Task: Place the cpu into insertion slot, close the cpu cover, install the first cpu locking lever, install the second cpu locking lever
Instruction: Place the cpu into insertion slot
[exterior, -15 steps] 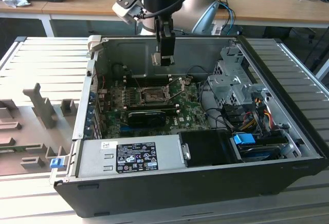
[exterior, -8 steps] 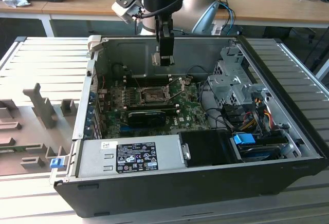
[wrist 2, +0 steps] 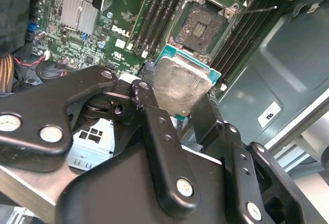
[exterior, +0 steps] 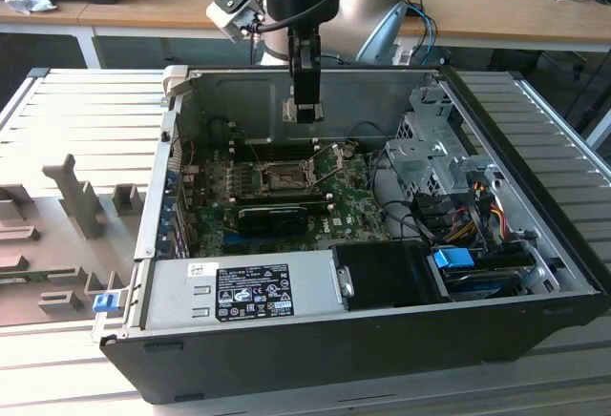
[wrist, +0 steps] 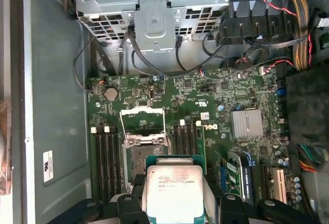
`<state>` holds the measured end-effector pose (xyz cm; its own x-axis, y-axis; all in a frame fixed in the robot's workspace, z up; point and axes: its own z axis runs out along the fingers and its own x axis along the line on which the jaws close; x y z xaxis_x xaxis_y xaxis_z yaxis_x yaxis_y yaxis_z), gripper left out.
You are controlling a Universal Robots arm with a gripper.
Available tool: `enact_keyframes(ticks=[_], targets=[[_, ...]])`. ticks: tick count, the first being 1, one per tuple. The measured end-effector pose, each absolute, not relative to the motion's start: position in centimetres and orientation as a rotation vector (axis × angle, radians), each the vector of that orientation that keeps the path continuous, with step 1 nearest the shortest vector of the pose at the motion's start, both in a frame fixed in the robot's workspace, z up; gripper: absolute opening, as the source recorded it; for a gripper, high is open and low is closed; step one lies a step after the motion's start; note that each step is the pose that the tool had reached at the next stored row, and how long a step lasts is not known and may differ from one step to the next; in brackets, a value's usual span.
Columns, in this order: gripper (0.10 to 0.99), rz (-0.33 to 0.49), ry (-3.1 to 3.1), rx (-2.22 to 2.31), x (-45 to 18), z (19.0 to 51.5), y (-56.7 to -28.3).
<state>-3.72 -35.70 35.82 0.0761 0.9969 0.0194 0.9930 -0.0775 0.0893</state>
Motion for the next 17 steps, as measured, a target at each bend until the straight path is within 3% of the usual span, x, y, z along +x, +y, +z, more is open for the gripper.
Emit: enact_keyframes(ticks=[17], targets=[[0.525, 0.111, 1.973, 2.369, -3.72, 35.81, -35.70]])
